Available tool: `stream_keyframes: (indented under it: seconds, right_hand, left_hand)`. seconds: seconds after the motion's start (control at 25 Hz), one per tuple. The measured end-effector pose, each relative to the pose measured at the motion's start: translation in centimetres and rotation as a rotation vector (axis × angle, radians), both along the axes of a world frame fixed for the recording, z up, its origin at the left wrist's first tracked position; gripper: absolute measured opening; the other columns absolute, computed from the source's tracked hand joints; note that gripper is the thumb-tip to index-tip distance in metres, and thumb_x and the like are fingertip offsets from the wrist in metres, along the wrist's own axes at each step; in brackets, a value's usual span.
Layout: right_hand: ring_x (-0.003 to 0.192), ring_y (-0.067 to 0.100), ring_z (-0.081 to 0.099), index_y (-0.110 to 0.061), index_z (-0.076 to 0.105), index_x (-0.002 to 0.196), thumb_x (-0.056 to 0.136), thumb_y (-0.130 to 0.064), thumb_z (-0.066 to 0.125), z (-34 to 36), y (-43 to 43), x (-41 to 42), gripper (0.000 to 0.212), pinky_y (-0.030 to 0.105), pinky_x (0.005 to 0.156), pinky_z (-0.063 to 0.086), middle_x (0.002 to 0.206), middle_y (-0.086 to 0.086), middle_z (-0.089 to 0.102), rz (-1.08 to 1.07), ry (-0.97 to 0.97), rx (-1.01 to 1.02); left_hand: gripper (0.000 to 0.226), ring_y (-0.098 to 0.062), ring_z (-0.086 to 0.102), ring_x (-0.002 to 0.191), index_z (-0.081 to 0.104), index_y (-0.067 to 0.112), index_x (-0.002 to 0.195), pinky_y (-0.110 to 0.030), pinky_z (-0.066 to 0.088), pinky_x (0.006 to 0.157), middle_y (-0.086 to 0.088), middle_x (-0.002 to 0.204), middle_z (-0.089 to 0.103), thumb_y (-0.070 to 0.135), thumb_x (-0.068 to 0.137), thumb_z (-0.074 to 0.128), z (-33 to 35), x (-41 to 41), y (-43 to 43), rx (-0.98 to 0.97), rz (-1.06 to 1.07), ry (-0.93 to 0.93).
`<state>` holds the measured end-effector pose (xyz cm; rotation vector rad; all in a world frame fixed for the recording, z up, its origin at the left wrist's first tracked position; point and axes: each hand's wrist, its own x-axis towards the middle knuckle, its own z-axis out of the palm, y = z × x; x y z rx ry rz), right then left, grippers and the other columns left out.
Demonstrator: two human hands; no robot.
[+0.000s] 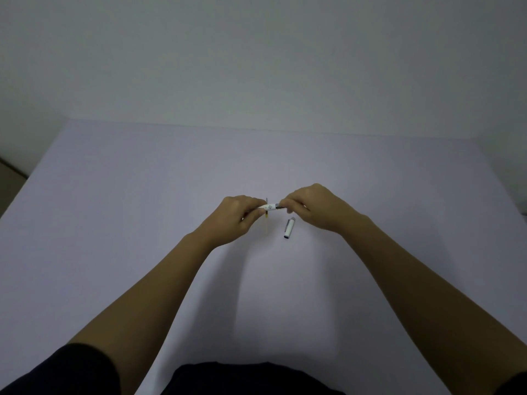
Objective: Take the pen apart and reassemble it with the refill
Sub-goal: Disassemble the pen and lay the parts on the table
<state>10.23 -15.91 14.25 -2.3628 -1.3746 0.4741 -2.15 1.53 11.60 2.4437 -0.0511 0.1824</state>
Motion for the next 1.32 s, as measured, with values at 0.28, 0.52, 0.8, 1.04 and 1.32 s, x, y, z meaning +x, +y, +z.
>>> stream_keyframes:
  seconds: [0.28,0.52,0.8,1.04,1.32]
  right_hand:
    - [0.088,0.011,0.058,-0.017,0.063,0.109,0.082,-0.04,0.062,0.7,-0.1,-0.3,0.035,0.026,0.079,0.044,0.097,-0.003,0.068,-0.03,0.03,0.09]
    - [0.081,0.008,0.053,-0.017,0.063,0.096,0.08,-0.031,0.068,1.0,0.2,-0.3,0.021,0.025,0.075,0.042,0.086,-0.008,0.061,-0.013,0.026,0.138]
    - [0.078,0.011,0.057,-0.018,0.065,0.09,0.08,-0.029,0.068,1.2,0.3,-0.3,0.016,0.029,0.073,0.046,0.083,-0.006,0.065,-0.03,0.036,0.113]
    - [0.075,0.019,0.061,-0.02,0.069,0.097,0.089,-0.035,0.055,1.1,0.2,-0.1,0.022,0.034,0.07,0.047,0.089,0.002,0.073,-0.042,-0.005,0.068]
    - [0.091,0.01,0.059,-0.019,0.06,0.114,0.081,-0.041,0.065,1.2,0.1,-0.1,0.04,0.023,0.08,0.045,0.101,-0.005,0.066,-0.054,0.056,0.11]
  left_hand:
    - [0.015,-0.019,0.05,0.062,0.063,0.018,0.093,-0.012,0.034,0.058,-0.007,0.068,0.063,0.02,0.093,0.048,0.1,-0.1,0.0,-0.046,0.027,-0.019]
    - [0.015,-0.02,0.05,0.063,0.063,0.018,0.094,-0.014,0.033,0.057,-0.007,0.068,0.062,0.021,0.093,0.048,0.1,-0.3,0.1,-0.055,0.042,-0.01]
    - [0.015,-0.018,0.05,0.063,0.063,0.02,0.092,-0.017,0.034,0.057,-0.006,0.068,0.062,0.021,0.093,0.048,0.2,-0.4,0.1,-0.062,0.047,-0.01]
    - [0.014,-0.018,0.049,0.062,0.062,0.02,0.093,-0.016,0.033,0.056,-0.006,0.066,0.061,0.022,0.093,0.048,0.1,-0.5,0.2,-0.059,0.051,-0.014]
    - [0.014,-0.015,0.049,0.062,0.063,0.02,0.094,-0.013,0.036,0.059,-0.004,0.068,0.062,0.022,0.093,0.049,0.1,-0.3,0.0,-0.067,0.052,-0.031]
